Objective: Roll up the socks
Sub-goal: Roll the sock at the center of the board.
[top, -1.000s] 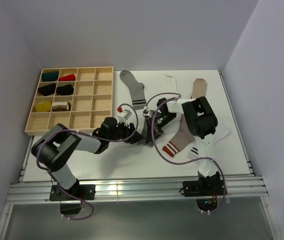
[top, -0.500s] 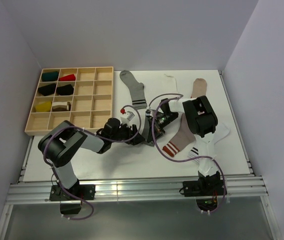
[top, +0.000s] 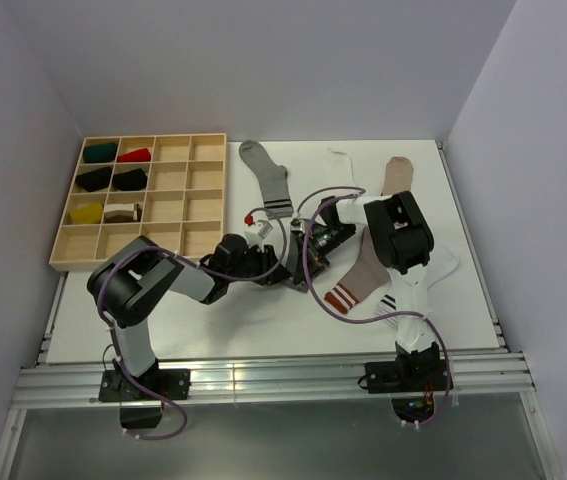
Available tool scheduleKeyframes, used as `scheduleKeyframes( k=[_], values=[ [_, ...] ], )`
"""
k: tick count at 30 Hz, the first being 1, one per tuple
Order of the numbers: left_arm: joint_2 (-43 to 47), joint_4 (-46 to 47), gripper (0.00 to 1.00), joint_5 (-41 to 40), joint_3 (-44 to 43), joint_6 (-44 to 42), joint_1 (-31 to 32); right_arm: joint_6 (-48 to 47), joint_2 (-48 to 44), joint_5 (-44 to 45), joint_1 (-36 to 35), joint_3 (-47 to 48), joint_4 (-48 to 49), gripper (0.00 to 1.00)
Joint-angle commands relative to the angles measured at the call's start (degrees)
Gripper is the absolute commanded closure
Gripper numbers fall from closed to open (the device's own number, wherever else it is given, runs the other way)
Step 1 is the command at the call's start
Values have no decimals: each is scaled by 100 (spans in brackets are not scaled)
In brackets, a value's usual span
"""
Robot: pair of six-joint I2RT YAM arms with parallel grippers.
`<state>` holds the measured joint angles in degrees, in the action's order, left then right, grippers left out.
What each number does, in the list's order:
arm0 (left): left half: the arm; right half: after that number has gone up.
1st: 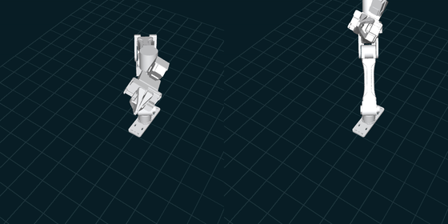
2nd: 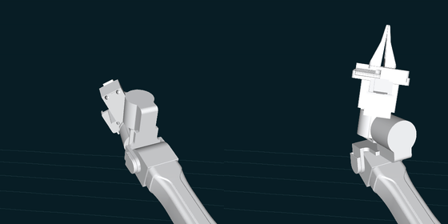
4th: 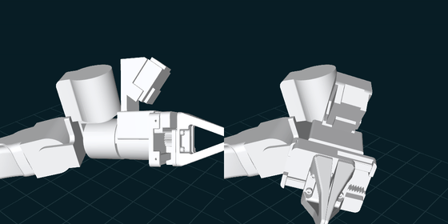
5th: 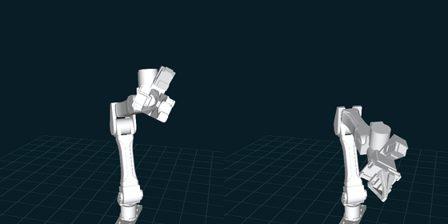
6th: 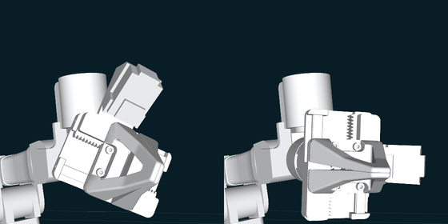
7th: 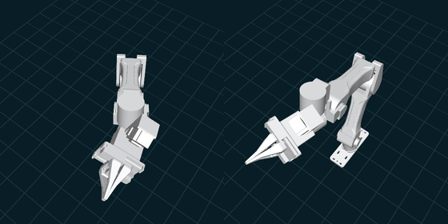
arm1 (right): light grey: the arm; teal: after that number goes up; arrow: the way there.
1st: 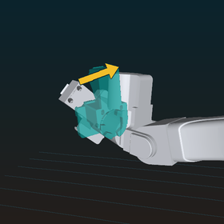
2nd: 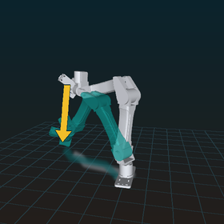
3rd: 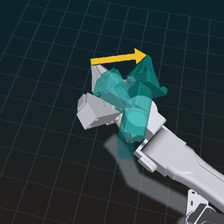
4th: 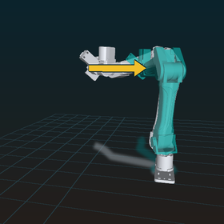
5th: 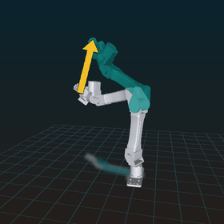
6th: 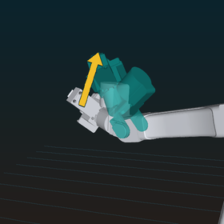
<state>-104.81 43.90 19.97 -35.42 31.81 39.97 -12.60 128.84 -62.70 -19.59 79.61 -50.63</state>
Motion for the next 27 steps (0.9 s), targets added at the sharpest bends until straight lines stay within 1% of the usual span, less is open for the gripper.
scheduleKeyframes(
  k=[1,2,5,6,8,9,10,11,12,14,15,16,17,18,19,20,21,23,25,26,27],
  values=[
    [-250,-276,65,-203,-140,106,38,47,72,82,52,195,27,100],
    [-250,-355,67,-256,-167,141,38,47,54,73,44,195,36,100],
    [-224,-671,76,-353,-237,290,38,65,10,178,52,204,71,100],
    [-171,-820,81,-379,-281,343,46,65,-25,231,52,195,80,100],
    [-75,-1338,90,-598,-360,422,81,126,-112,406,44,160,185,96],
    [48,-1523,99,-677,-395,474,108,161,-270,477,52,142,237,93],
    [118,-1673,100,-783,-413,510,117,196,-358,547,52,116,368,92],
    [197,-2048,100,-879,-431,545,125,223,-446,626,52,55,439,90],
    [311,-2226,100,-933,-466,589,160,266,-578,775,52,19,501,85],
    [444,-2813,100,-1203,-554,624,213,319,-903,943,52,-77,721,80],
    [549,-2991,100,-1258,-589,659,283,337,-1000,1135,52,-104,782,76],
    [602,-3167,100,-1345,-659,686,319,355,-1192,1215,52,-130,879,74],
    [646,-3534,100,-1485,-703,756,397,346,-1290,1268,44,-148,914,72],
    [707,-3711,100,-1556,-755,782,424,355,-1369,1417,52,-165,950,68],
    [743,-4113,100,-1705,-869,861,477,329,-1561,1479,44,-183,993,66],
    [743,-4117,100,-1707,-931,905,494,311,-1650,1541,52,-192,1011,66],
    [761,-4370,100,-1750,-984,949,495,285,-1747,1602,52,-201,1020,64],
    [743,-4793,100,-1742,-1177,1098,503,154,-2106,1848,61,-279,1099,64],
    [734,-5259,100,-1724,-1387,1178,512,144,-2449,2102,70,-481,1483,65],
    [743,-5417,100,-1733,-1467,1239,512,118,-2869,2312,79,-699,1625,65],
    [761,-5575,100,-1742,-1616,1248,504,91,-3064,2393,96,-806,1766,65]
  ],
)
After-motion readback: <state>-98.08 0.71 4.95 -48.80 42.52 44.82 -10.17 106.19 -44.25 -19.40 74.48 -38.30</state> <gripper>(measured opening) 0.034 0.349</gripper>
